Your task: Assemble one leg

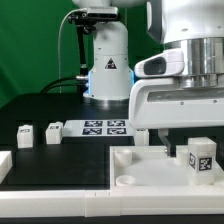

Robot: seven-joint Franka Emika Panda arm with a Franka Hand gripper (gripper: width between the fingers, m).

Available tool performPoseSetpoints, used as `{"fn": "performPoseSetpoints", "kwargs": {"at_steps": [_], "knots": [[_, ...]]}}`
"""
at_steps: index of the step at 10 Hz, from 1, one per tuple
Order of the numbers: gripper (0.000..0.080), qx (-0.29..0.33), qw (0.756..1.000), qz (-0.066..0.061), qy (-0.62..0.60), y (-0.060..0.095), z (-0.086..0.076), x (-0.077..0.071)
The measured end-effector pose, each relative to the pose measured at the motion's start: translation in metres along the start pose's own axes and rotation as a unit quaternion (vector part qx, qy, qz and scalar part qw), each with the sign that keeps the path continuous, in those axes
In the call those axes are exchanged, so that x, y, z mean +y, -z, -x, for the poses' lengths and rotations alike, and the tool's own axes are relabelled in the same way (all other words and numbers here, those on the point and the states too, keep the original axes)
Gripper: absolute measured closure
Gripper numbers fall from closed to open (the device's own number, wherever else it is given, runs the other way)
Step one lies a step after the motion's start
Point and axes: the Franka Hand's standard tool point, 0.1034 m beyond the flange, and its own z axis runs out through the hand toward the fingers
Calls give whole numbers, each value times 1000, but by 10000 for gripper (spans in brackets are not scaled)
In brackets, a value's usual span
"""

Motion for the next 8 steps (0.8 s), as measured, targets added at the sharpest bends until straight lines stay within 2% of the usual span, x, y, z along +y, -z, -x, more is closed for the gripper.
{"fn": "performPoseSetpoints", "kwargs": {"at_steps": [2,3,4,5,6,7,8], "knots": [[151,1,998,4,67,0,-1,1],[151,1,998,4,63,0,0,1],[247,1,998,4,63,0,0,1],[384,1,998,4,63,0,0,1],[384,1,998,4,63,0,0,1],[509,1,998,4,63,0,0,1],[509,1,999,4,55,-1,0,1]]}}
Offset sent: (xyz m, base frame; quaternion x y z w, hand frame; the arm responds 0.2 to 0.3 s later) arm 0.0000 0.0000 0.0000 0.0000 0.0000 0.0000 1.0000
